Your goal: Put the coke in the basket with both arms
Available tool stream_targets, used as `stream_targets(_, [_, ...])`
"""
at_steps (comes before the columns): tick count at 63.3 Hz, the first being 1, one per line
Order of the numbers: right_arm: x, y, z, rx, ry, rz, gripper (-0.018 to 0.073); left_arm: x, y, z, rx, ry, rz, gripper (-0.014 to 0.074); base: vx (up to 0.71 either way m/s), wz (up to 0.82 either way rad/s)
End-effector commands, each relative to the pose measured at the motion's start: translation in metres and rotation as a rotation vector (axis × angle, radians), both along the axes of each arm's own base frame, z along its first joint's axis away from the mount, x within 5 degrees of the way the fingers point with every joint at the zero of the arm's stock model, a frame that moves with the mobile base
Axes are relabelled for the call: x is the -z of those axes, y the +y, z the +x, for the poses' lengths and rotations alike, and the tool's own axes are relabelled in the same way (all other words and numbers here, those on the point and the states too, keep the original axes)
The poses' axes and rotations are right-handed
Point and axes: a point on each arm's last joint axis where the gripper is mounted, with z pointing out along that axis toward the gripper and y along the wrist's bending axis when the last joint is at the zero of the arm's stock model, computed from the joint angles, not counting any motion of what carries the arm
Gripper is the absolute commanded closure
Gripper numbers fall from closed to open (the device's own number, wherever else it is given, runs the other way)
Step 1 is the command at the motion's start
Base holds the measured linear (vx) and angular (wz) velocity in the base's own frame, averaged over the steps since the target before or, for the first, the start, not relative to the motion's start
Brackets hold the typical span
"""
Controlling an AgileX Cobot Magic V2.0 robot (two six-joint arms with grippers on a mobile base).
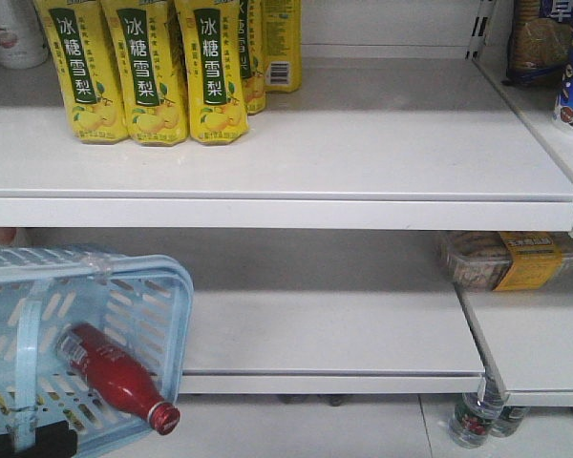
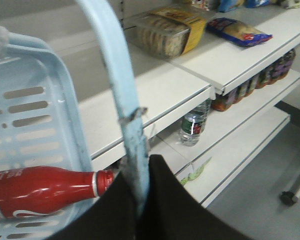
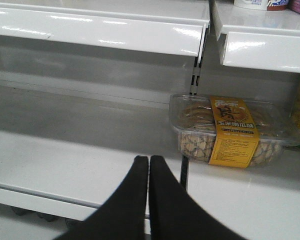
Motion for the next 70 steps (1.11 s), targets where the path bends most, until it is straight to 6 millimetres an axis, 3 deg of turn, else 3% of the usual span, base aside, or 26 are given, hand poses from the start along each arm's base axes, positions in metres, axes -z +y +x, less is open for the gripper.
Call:
stream_targets(1, [-0.014, 0.001, 0.001, -0.015, -0.082, 0.002, 0.0568, -0.01, 0.01, 0.007, -0.133, -0.115, -0.037, 0.0603, 0.0, 0.0])
stream_targets(23, [-0.014, 0.001, 0.001, -0.014, -0.077, 0.001, 0.0568, 0.027, 0.031, -0.001, -0.333, -0.198, -0.134, 0.0603, 0.0, 0.0])
stream_targets(41, [-0.013, 0.001, 0.001, -0.013, -0.075, 0.0, 0.0568, 0.043, 0.043, -0.007, -0.454, -0.275, -0.135, 0.0603, 0.0, 0.0])
stream_targets(70, [-0.013, 0.001, 0.001, -0.013, -0.074, 0.0, 0.0568, 0.043, 0.055, -0.013, -0.603, -0.409, -0.035, 0.0603, 0.0, 0.0])
